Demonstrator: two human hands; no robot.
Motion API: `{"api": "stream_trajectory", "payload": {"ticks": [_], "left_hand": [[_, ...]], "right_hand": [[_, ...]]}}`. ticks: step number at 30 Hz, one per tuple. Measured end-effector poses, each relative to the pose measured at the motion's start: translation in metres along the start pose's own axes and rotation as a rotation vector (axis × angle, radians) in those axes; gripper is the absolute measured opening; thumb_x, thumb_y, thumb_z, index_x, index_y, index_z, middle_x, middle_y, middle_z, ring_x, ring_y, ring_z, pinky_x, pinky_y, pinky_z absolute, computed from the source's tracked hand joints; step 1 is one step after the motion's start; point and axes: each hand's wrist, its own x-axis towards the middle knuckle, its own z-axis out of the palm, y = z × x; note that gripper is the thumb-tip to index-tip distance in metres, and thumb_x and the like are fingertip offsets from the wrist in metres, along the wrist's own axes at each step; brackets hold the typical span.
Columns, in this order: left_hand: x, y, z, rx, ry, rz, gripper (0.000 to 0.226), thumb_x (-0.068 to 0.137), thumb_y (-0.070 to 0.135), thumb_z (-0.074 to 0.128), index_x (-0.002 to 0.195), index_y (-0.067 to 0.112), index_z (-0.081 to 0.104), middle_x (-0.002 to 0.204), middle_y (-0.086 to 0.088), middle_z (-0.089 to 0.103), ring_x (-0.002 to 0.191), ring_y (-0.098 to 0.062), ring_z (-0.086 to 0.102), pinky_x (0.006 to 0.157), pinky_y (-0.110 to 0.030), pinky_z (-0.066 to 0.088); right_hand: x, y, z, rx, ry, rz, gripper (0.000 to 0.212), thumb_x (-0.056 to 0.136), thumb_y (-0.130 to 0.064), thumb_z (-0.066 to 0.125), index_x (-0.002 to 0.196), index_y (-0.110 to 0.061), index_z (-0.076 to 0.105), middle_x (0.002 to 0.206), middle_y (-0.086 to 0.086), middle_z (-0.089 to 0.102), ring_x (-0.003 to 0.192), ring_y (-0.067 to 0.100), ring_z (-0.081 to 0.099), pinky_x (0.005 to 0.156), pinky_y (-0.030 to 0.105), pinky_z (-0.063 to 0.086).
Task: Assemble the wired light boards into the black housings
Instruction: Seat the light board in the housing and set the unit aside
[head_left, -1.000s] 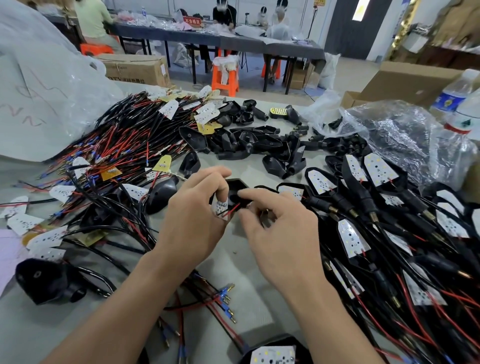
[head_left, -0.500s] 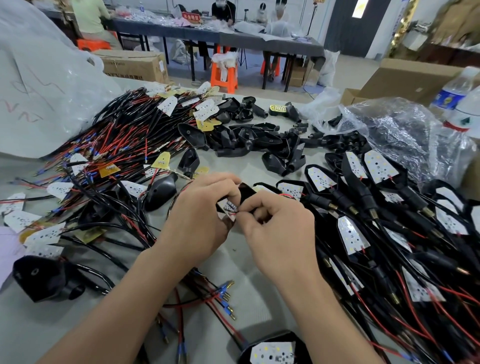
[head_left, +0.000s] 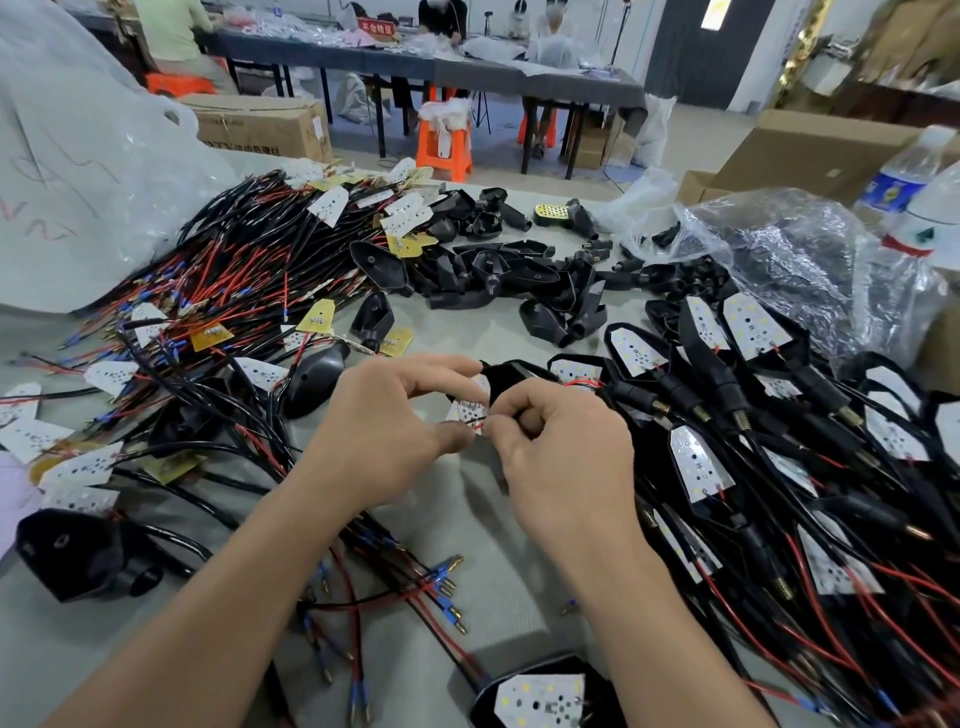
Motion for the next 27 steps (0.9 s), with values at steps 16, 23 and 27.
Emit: {"api": "stream_trajectory", "payload": {"ticks": [16,23,27], "left_hand": [[0.001,-0.005,-0.003,-0.394,-0.147,-0.112,0.026,0.078,-0.002,0.082,0.086,0.023,0.086,0.107,0.007,0.079,0.112,-0.002,0.069,0.092,-0.014,0.054],[0.001,-0.007,0.007,-0.281,-0.043,-0.119,0.052,0.066,-0.011,0.087,0.084,0.037,0.083,0.082,0.002,0.08,0.072,-0.012,0.077,0.069,-0.017,0.058],[-0.006,-0.003,0.009,-0.058,0.006,0.025,0.044,0.067,0.012,0.091,0.094,0.044,0.078,0.075,0.017,0.076,0.07,-0.003,0.074,0.07,-0.021,0.06]], "right_hand": [[0.002,0.006,0.005,0.156,0.038,0.116,0.014,0.085,-0.035,0.072,0.075,-0.028,0.066,0.063,-0.015,0.063,0.057,0.009,0.055,0.055,0.029,0.04],[0.001,0.005,0.007,0.235,0.012,0.117,0.011,0.082,-0.028,0.073,0.072,-0.028,0.068,0.055,-0.01,0.06,0.049,0.008,0.05,0.054,0.028,0.038],[0.0,0.002,0.007,0.192,-0.001,0.091,0.008,0.082,-0.028,0.073,0.075,-0.029,0.069,0.05,-0.012,0.055,0.047,0.01,0.047,0.052,0.027,0.034]]}}
